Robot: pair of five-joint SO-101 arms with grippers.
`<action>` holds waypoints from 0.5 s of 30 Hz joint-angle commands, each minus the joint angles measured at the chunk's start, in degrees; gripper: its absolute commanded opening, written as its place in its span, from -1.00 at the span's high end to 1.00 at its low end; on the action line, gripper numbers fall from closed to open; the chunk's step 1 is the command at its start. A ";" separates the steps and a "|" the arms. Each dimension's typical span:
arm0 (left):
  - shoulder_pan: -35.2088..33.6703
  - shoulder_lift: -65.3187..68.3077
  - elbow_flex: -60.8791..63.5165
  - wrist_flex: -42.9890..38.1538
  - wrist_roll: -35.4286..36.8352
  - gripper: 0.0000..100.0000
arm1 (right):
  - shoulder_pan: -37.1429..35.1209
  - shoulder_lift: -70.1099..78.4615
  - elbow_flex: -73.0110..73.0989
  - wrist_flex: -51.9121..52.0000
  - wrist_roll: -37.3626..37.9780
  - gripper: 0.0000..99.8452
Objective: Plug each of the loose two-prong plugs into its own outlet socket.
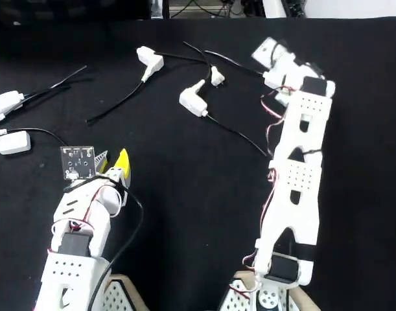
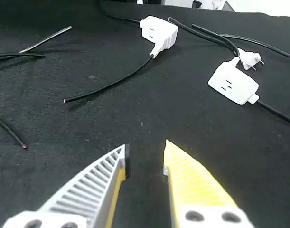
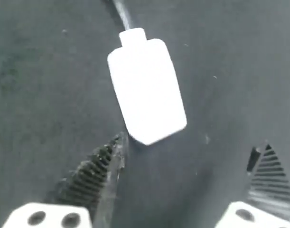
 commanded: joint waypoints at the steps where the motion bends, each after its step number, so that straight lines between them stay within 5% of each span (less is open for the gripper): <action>1: 0.92 4.48 0.84 -5.01 -0.09 0.71 | 0.00 0.92 -1.71 -3.43 3.16 0.24; 11: 1.71 10.55 0.66 -10.20 -0.09 0.71 | -6.77 3.12 0.22 -4.84 3.25 0.25; 15: 1.71 10.55 0.66 -10.20 -0.09 0.71 | -7.91 5.23 1.71 -5.01 2.99 0.51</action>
